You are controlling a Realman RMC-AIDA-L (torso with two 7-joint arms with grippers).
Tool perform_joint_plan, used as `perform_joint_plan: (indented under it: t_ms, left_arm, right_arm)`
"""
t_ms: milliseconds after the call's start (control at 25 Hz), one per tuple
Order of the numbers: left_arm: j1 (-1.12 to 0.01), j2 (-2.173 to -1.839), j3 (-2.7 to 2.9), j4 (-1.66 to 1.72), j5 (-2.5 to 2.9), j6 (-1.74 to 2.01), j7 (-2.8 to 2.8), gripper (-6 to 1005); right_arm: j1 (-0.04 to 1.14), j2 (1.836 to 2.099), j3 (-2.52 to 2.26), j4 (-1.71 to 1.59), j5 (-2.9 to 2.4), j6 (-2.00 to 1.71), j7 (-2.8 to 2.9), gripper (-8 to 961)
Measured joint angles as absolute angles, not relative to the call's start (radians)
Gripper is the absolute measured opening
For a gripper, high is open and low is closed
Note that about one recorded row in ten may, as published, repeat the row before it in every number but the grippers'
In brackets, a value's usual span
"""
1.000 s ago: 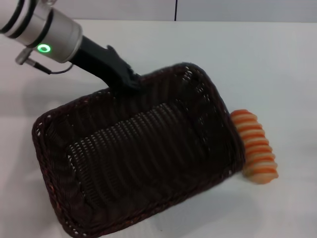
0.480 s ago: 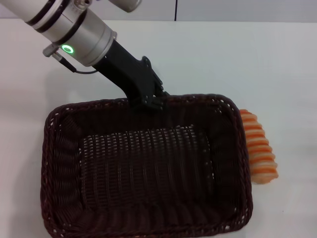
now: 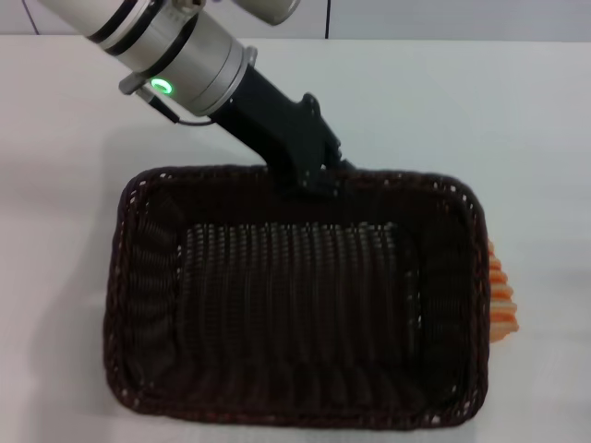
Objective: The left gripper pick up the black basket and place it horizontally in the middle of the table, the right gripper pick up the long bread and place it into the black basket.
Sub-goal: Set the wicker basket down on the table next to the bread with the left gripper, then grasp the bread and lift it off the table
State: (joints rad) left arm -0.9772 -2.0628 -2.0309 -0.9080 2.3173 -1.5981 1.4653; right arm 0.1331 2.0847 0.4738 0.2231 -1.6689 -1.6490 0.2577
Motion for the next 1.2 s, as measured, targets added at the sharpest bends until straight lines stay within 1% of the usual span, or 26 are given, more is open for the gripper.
perform_joint_plan:
  t_ms: [280,400,680,760,800,840,880,960,1000,1040,1120,1160,1200]
  left_arm:
    - [-0.975,-2.064,-2.023,-0.872,2.321,-1.534,1.466,195]
    - [-0.954,-2.063,-1.995,-0.877,2.316,-1.481,1.475,193]
    - [-0.935,-2.067,-1.982,-0.922,2.279,-1.464,1.477,346]
    - [-0.904,-2.069,-1.957,-0.980,2.250,-1.425,1.468,440]
    - [-0.864,-2.070,-1.930,-1.054,2.212,-1.370,1.463,488]
    - [-0.864,-2.070,-1.930,-1.054,2.212,-1.370,1.463,535]
    - [-0.830,-2.070,-1.910,-1.104,2.186,-1.325,1.463,582]
    - [-0.735,-2.070,-1.831,-1.226,2.133,-1.192,1.468,616]
    - [-0.612,-2.070,-1.712,-1.348,2.092,-0.954,1.496,633]
    - [-0.612,-2.070,-1.712,-1.348,2.092,-0.954,1.496,650]
    - [-0.490,-2.068,-1.560,-1.419,2.075,-0.654,1.552,683]
    - [-0.490,-2.068,-1.560,-1.419,2.075,-0.654,1.552,700]
    - [-0.385,-2.065,-1.344,-1.423,2.094,-0.249,1.627,717]
  right_arm:
    - [0.131,2.084,0.460,0.223,-1.669,-1.649,0.258,836]
    - [0.130,2.083,0.459,0.221,-1.669,-1.650,0.260,835]
    - [0.134,2.083,0.450,0.218,-1.669,-1.654,0.259,836]
    - [0.135,2.083,0.449,0.216,-1.669,-1.654,0.259,836]
    - [0.135,2.083,0.444,0.216,-1.669,-1.654,0.258,836]
    - [0.135,2.083,0.444,0.216,-1.669,-1.654,0.258,836]
    - [0.135,2.083,0.437,0.216,-1.669,-1.654,0.258,837]
    - [0.136,2.083,0.412,0.216,-1.669,-1.654,0.257,837]
    - [0.138,2.083,0.376,0.216,-1.669,-1.654,0.257,837]
    - [0.138,2.083,0.376,0.216,-1.669,-1.654,0.257,837]
    - [0.141,2.083,0.329,0.216,-1.669,-1.653,0.256,837]
    - [0.143,2.083,0.302,0.215,-1.669,-1.652,0.255,837]
    - [0.145,2.083,0.259,0.215,-1.669,-1.649,0.254,837]
